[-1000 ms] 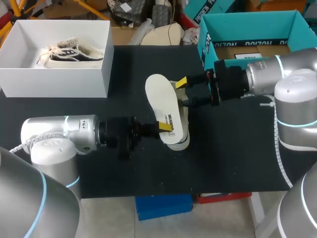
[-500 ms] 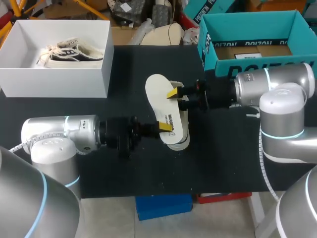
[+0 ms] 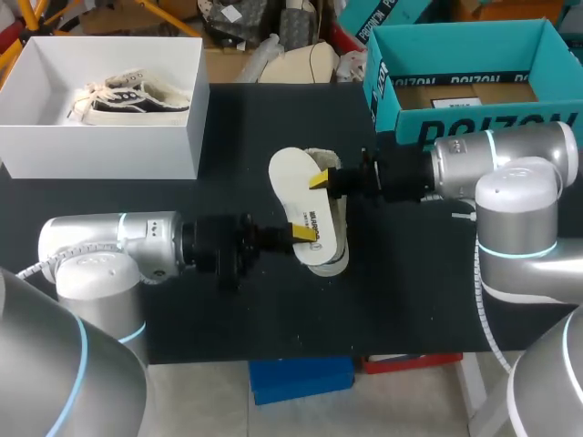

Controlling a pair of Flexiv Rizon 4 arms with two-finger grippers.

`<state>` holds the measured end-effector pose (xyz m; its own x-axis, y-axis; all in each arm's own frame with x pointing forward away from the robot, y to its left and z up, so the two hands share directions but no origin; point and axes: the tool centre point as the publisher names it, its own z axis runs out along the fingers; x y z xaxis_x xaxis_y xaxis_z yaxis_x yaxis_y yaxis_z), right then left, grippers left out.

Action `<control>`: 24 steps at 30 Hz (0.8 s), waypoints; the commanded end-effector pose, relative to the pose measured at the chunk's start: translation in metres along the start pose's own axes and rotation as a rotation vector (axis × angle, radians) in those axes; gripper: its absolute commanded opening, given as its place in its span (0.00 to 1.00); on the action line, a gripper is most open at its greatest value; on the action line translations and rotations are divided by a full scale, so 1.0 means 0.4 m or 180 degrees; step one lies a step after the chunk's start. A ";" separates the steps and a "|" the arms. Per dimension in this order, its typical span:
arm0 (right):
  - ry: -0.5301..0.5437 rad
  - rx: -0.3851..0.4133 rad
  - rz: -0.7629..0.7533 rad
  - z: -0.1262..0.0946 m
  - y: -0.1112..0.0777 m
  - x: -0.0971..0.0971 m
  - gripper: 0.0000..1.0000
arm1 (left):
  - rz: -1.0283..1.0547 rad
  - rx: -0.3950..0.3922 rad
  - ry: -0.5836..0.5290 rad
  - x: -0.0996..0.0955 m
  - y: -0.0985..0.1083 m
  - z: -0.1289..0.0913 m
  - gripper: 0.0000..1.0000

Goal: Take the shoe out of the shoebox, open the shoe tongue, remove and reinsert the insole, then place the shoe into the shoebox

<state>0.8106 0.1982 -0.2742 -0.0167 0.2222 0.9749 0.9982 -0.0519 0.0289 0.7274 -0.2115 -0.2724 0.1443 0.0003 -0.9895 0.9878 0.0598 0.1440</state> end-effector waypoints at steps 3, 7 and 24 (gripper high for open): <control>0.0000 -0.0014 0.0000 0.004 -0.003 -0.002 0.00 | 0.0138 -0.0051 0.0191 -0.020 -0.005 -0.012 1.00; 0.0000 -0.0014 0.0000 0.004 -0.003 -0.002 0.00 | 0.0186 -0.0183 0.0455 -0.030 0.005 -0.056 1.00; 0.0000 -0.0014 0.0000 0.004 -0.003 -0.002 0.00 | 0.0788 -0.0610 0.3026 -0.123 0.102 -0.210 1.00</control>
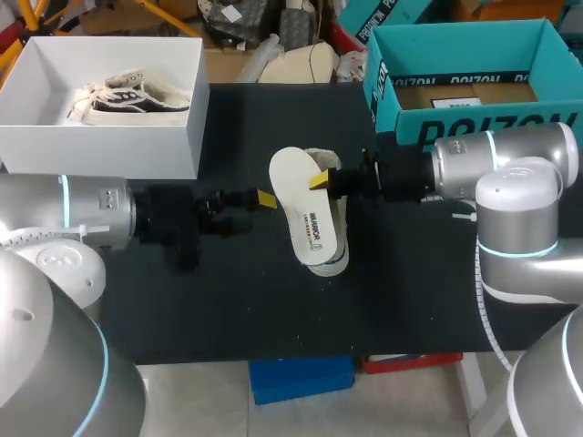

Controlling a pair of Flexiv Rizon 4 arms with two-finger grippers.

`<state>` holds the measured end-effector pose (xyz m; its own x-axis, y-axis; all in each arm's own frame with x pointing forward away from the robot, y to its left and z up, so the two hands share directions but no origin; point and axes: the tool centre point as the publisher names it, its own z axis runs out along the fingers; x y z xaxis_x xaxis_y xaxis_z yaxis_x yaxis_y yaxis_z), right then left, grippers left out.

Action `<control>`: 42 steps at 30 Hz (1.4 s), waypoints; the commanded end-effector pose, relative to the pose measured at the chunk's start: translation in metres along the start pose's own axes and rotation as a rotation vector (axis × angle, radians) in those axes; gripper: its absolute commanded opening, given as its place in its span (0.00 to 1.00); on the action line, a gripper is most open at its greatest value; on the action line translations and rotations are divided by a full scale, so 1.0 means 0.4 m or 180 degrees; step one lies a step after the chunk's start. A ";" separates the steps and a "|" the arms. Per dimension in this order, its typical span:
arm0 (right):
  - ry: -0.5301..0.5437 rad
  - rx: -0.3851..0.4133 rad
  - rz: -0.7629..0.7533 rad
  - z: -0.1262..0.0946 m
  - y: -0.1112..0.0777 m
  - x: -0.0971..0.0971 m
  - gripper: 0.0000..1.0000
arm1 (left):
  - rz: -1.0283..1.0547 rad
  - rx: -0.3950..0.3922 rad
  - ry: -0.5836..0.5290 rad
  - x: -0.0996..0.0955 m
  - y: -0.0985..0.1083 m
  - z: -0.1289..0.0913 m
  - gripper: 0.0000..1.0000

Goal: Take the shoe out of the shoebox, open the shoe tongue, remove and reinsert the insole, then place the shoe into the shoebox

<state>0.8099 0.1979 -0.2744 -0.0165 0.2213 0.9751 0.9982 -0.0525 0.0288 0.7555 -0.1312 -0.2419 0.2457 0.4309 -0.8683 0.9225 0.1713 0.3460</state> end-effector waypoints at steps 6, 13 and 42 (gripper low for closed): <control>-0.0003 -0.0012 0.0000 0.004 -0.001 -0.001 0.00 | 0.0767 0.0342 0.2216 -0.115 0.023 0.008 1.00; -0.0003 -0.0012 0.0000 0.004 -0.001 -0.001 0.00 | 0.1224 0.0448 0.2765 -0.190 0.000 0.019 1.00; -0.0003 -0.0012 0.0000 0.004 -0.001 -0.001 0.00 | -0.0259 0.0704 0.3268 -0.168 -0.046 0.095 1.00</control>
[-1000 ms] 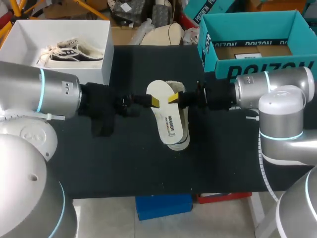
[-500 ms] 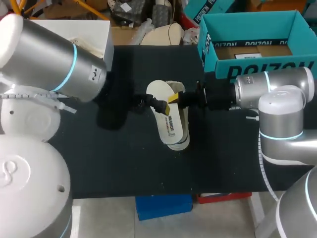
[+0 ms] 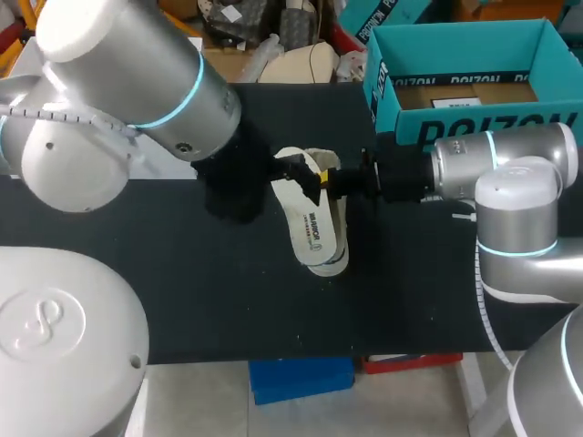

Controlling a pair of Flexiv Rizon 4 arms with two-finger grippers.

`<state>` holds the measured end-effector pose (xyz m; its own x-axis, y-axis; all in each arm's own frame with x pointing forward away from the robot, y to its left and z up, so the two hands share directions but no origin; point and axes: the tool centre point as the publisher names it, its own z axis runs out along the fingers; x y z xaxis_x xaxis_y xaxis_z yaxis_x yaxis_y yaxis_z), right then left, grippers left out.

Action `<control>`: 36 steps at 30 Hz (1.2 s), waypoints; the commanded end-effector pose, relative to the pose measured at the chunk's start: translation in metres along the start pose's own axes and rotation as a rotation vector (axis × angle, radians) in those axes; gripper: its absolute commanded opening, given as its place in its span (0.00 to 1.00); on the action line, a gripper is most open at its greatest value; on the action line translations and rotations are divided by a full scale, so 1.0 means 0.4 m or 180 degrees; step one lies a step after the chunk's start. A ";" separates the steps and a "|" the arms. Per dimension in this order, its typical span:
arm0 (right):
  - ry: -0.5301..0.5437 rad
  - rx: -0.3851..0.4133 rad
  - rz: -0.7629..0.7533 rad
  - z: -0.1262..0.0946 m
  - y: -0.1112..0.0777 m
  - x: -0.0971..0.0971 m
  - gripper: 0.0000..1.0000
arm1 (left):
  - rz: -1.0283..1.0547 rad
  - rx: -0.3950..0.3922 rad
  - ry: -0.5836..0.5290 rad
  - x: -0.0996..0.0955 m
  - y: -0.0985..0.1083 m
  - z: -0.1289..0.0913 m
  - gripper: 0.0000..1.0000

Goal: Take the shoe out of the shoebox, open the shoe tongue, remove and reinsert the insole, then place the shoe into the shoebox

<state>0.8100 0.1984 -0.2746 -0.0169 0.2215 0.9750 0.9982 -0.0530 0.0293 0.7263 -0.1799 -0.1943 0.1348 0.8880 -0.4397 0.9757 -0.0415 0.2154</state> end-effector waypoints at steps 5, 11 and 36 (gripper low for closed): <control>-0.0002 -0.0011 0.0001 0.003 -0.001 -0.001 0.00 | -0.0827 0.0221 0.1100 -0.037 0.006 0.056 1.00; -0.0002 -0.0011 0.0001 0.003 -0.001 -0.001 0.00 | -0.0868 0.0385 0.1017 -0.044 0.010 0.078 1.00; -0.0002 -0.0011 0.0001 0.003 -0.001 -0.001 0.00 | -0.0666 0.0395 0.1082 0.010 0.235 0.107 1.00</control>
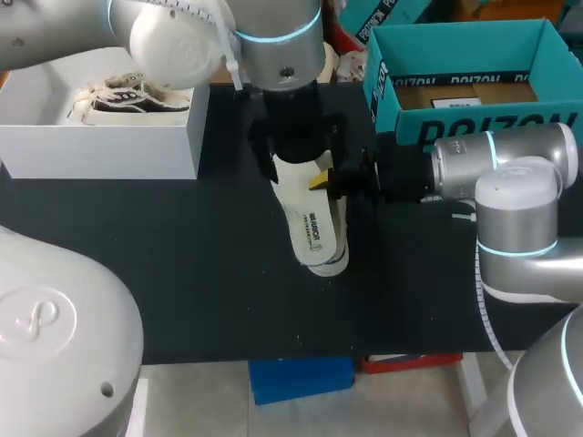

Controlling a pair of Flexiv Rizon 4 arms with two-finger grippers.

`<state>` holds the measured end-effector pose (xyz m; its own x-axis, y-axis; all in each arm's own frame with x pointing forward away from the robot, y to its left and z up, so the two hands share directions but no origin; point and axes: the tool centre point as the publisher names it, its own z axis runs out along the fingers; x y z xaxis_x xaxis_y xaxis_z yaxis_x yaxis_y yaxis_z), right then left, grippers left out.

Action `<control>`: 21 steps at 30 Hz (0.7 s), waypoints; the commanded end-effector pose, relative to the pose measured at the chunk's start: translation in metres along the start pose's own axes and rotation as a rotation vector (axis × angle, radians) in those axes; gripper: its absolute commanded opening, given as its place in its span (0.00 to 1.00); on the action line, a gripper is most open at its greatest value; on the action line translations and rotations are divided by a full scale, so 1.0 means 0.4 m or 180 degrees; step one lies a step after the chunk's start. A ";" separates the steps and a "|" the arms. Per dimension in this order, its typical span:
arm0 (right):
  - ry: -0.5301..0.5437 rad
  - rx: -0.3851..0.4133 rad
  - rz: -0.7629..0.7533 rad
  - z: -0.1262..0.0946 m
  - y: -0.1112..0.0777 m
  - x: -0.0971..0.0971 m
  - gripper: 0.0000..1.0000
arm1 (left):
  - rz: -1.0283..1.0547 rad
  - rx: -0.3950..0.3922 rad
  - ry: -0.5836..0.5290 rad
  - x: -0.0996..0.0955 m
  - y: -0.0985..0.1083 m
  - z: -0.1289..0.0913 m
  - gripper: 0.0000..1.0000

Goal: Take the shoe out of the shoebox, open the shoe tongue, remove and reinsert the insole, then place the shoe into the shoebox

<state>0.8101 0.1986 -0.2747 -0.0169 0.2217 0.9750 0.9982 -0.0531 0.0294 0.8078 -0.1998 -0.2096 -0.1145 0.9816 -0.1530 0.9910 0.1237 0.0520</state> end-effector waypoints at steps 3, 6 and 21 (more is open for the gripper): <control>-0.0001 -0.0010 0.0001 0.002 -0.002 -0.001 0.00 | -0.0005 0.0053 0.0025 0.003 0.083 0.020 1.00; -0.0001 -0.0010 0.0001 0.002 -0.002 -0.001 0.00 | -0.0016 0.0047 0.0017 0.010 0.118 0.026 1.00; -0.0001 -0.0010 0.0001 0.002 -0.002 -0.001 0.00 | -0.0062 -0.0019 0.0017 0.026 0.208 0.037 1.00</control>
<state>0.8101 0.1986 -0.2747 -0.0170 0.2217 0.9750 0.9982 -0.0531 0.0295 0.8916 -0.1813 -0.2216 -0.1352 0.9794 -0.1503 0.9882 0.1443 0.0517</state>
